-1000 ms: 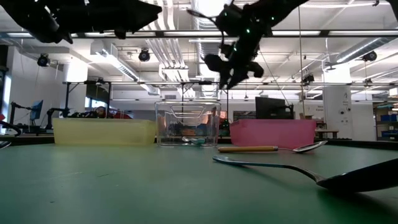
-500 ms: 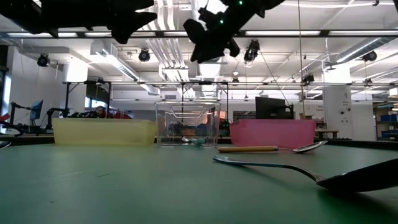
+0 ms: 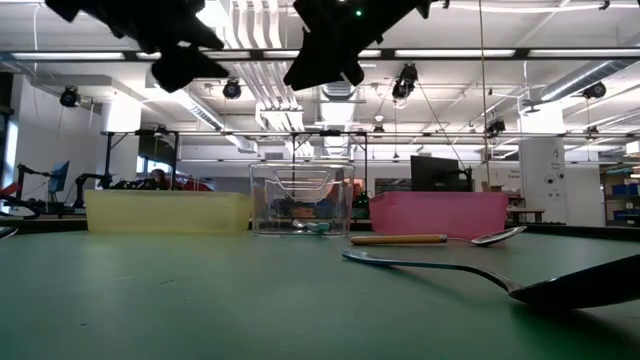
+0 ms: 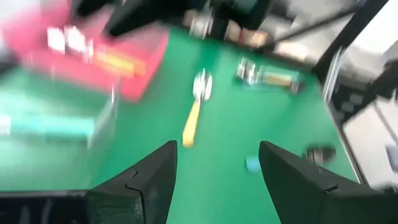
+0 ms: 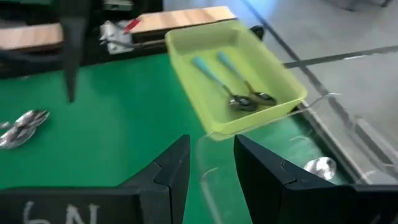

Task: Sort silverware by color (type)
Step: Put the green spoon into the transparent bin

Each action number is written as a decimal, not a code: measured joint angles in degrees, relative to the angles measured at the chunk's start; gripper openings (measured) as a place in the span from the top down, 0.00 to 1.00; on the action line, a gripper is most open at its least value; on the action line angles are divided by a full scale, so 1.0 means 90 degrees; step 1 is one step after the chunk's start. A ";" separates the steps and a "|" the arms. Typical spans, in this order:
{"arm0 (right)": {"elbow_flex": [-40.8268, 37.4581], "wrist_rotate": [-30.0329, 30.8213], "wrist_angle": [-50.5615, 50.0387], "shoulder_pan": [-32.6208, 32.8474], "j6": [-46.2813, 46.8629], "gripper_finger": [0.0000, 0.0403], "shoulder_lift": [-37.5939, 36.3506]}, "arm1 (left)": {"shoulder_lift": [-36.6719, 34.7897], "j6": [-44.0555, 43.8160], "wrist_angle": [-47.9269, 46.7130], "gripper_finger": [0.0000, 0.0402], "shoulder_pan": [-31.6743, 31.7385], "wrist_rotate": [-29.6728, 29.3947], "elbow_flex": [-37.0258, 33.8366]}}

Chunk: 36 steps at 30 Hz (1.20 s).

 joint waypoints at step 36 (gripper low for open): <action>-0.0006 -0.0023 -0.1273 0.0716 -0.0669 0.71 -0.0226 | 0.1787 -0.8739 -0.3871 0.48 -0.4471 -0.0051 0.0685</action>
